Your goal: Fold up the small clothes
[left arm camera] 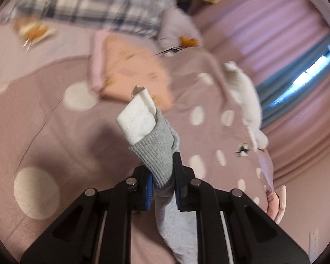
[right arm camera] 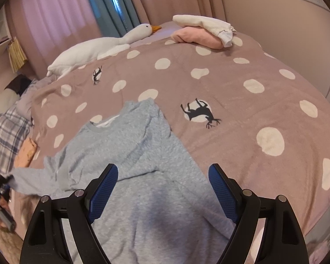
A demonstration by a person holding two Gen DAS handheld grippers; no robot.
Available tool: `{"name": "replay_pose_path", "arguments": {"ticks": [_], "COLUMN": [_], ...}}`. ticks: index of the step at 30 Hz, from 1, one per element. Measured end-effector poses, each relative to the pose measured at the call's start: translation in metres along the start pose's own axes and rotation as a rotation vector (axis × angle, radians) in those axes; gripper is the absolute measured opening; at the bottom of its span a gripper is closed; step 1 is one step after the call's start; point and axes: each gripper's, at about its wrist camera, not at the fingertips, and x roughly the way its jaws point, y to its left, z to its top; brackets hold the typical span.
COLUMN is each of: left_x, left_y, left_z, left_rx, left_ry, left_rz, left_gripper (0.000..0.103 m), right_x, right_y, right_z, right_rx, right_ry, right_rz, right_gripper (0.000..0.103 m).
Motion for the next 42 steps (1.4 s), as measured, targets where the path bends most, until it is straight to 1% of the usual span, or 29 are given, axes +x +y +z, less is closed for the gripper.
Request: {"name": "replay_pose_path", "arguments": {"ticks": [5, 11, 14, 20, 25, 31, 37, 42], "left_x": [-0.014, -0.018, -0.013, 0.006, 0.027, 0.05, 0.078, 0.099], "left_y": [-0.053, -0.117, -0.146, -0.187, -0.208, -0.218, -0.216, -0.208], "left_z": [-0.003, -0.027, -0.044, -0.09, -0.132, -0.176, -0.226, -0.26], "left_rx": [0.122, 0.307, 0.382, 0.508, 0.605, 0.683, 0.761, 0.796], "left_ry": [-0.019, -0.017, 0.02, 0.11, 0.198, 0.297, 0.417, 0.503], "left_rz": [-0.056, -0.092, -0.128, -0.159, -0.164, -0.147, -0.11, -0.079], "left_gripper": [0.015, 0.015, 0.015, 0.015, 0.015, 0.016, 0.016, 0.016], "right_x": [-0.002, -0.005, -0.005, -0.007, -0.007, -0.005, -0.003, -0.001], "right_y": [-0.006, -0.01, -0.013, -0.019, -0.026, -0.033, -0.037, -0.041], "right_z": [0.0, -0.001, -0.001, -0.003, -0.002, -0.002, -0.004, -0.006], "right_rx": [0.021, 0.033, 0.04, 0.053, 0.065, 0.082, 0.09, 0.1], "right_ry": [-0.004, -0.011, -0.013, -0.017, -0.016, -0.011, -0.002, 0.007], "right_rz": [-0.003, -0.004, -0.007, -0.009, -0.009, -0.005, 0.001, 0.004], "right_gripper": [0.084, 0.084, 0.084, 0.084, 0.084, 0.084, 0.084, 0.084]}}
